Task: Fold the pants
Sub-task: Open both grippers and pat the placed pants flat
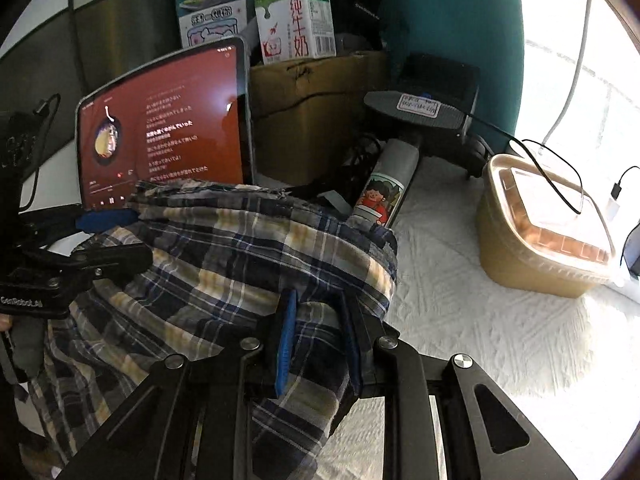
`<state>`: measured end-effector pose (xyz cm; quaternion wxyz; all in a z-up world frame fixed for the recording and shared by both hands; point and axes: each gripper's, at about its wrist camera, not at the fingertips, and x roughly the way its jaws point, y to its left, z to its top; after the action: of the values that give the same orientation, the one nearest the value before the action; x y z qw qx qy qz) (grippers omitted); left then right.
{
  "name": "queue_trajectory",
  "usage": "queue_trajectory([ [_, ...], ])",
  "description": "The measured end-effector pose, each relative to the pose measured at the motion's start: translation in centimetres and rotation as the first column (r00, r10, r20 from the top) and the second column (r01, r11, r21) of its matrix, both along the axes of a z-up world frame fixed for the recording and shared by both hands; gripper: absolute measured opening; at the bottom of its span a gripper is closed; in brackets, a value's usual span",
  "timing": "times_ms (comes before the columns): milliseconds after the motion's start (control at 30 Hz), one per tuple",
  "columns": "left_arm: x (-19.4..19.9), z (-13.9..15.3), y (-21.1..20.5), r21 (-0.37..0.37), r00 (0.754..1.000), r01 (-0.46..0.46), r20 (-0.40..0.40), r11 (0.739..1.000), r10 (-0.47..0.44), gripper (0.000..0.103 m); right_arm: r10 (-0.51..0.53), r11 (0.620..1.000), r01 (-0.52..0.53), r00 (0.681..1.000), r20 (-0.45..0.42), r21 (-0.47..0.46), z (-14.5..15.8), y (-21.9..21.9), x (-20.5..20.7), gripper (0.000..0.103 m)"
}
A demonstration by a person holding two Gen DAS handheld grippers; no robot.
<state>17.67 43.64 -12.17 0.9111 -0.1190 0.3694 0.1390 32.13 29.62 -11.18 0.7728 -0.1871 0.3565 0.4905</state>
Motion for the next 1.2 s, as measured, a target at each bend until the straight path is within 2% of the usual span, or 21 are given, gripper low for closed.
queue_trajectory([
  [200,-0.5,0.6,0.0,-0.005,1.000,0.006,0.001,1.000,-0.006,0.073,-0.013,1.000,0.013,1.000,-0.008,-0.009,-0.2,0.6,0.5,0.022],
  [433,-4.6,3.3,-3.3,0.039,0.996,0.040,0.076,0.998,-0.043,0.073,-0.016,0.999,0.016,1.000,-0.004,0.045,1.9,-1.8,-1.0,0.022],
  [567,-5.6,1.9,-4.0,0.041,0.998,0.037,0.047,0.998,-0.039,0.073,0.032,0.999,-0.033,0.999,0.021,0.035,2.6,-3.0,-3.1,0.022],
  [633,-5.7,0.5,-3.5,0.024,1.000,0.014,0.017,1.000,-0.014,0.073,0.045,0.999,-0.045,0.999,0.026,0.021,2.3,-3.4,-3.7,0.022],
  [700,-5.8,0.2,-3.4,0.019,0.999,0.019,0.026,1.000,-0.020,0.073,0.052,0.999,-0.052,0.998,0.031,-0.004,1.5,-3.6,-4.2,0.022],
  [900,-5.2,0.1,-3.6,0.035,1.000,0.018,0.013,0.999,-0.018,0.073,0.012,0.999,-0.011,0.999,0.034,-0.034,-0.2,-4.8,-3.7,0.022],
  [1033,-6.4,1.0,-4.5,0.047,1.000,-0.002,0.025,0.999,0.001,0.073,-0.037,0.999,0.038,0.998,0.040,-0.023,0.4,-5.8,-3.3,0.042],
  [1200,-8.2,2.0,-6.3,0.062,0.998,-0.004,0.061,0.998,0.000,0.073,-0.062,0.998,0.063,0.997,0.048,-0.009,1.8,-8.1,-3.8,0.053],
])
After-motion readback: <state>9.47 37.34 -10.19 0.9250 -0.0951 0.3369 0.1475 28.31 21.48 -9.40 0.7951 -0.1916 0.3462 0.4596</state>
